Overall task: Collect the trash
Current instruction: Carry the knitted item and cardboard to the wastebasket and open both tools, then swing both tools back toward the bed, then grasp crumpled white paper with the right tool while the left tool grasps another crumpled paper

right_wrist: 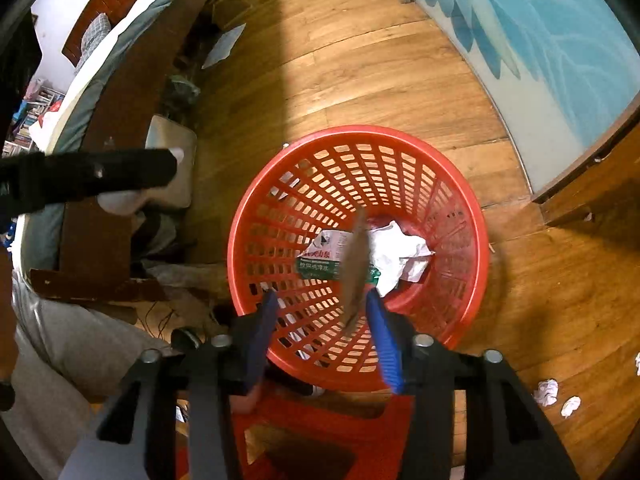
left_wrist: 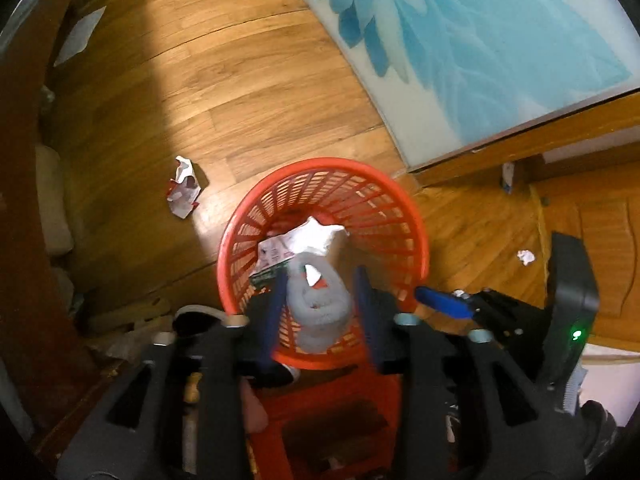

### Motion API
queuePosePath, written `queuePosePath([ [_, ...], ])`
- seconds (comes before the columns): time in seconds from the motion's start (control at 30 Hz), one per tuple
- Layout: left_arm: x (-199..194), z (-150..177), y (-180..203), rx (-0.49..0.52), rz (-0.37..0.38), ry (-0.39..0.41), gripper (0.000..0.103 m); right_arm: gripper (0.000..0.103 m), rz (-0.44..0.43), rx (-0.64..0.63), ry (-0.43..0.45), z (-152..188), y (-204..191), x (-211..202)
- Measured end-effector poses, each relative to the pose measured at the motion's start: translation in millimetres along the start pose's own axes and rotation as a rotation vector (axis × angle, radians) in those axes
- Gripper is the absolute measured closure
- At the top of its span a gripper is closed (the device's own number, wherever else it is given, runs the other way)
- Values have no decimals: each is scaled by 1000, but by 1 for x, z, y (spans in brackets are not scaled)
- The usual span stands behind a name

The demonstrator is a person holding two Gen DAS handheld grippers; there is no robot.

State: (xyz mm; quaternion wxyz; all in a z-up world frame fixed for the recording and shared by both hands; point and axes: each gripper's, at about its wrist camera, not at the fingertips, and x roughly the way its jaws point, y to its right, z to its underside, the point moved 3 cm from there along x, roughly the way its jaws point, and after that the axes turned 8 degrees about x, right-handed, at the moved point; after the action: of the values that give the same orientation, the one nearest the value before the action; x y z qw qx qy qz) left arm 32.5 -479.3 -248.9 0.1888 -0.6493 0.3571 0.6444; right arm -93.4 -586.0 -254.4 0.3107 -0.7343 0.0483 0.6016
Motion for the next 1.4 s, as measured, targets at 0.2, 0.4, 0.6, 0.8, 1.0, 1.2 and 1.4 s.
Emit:
queuePosePath([
  [0.2,-10,-5,-8,-53,13,25,24,54,21,11,30,-5,9,-7],
  [0.4,-78,8,-22,-117,64,201,24,54,-6,-19,84,-19,-15,-36],
  [0.6,-218,84,-60,-216,-83,609,22,53,-75,-170,189,-27,-97,-75],
  [0.8,-321,200,-133,-434,-300,868,16,52,-230,-408,288,-11,-240,-107],
  [1.0,-338,299,-188,-626,-511,899,16,48,-382,-623,370,22,-369,-147],
  [1.2,-308,336,-210,-719,-501,847,16,47,-427,-693,336,49,-432,-145],
  [1.4,-295,355,-222,-733,-477,824,16,44,-384,-726,301,65,-447,-126],
])
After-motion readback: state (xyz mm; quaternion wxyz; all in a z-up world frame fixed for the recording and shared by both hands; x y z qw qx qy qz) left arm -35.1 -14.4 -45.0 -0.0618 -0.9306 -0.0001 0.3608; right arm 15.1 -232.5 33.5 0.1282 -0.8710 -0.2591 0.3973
